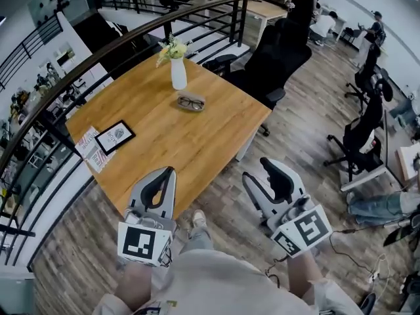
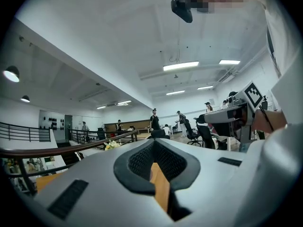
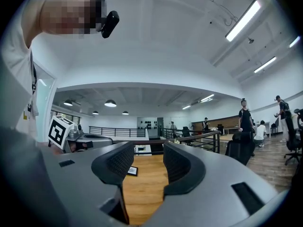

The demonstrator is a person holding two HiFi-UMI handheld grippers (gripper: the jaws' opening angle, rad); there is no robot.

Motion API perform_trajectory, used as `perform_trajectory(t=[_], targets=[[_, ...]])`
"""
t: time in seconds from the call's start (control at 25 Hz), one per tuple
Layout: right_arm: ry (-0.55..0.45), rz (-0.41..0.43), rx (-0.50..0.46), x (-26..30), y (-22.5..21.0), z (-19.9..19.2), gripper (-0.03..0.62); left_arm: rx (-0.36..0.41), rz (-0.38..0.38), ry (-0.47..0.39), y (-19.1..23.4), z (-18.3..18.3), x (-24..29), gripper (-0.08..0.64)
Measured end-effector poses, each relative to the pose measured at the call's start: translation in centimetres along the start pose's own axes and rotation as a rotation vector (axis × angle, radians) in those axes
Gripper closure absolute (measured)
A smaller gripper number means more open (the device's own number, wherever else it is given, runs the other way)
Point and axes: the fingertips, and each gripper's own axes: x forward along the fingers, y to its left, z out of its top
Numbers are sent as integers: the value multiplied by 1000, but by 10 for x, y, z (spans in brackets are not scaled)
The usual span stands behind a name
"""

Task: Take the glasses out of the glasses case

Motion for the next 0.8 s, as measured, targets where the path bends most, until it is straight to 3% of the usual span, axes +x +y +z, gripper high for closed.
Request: perform_trajectory(t=[0.36,0.56,0.8], targets=[[37,19,-7,134,-43,3,374,9,5,14,100,-15,89,545],[55,28,7,179,-55,-1,374,-24,4,53,131,-22,114,545],[83,41,24,217,-77,-14,374,-8,41,61,163,-39,138,545]])
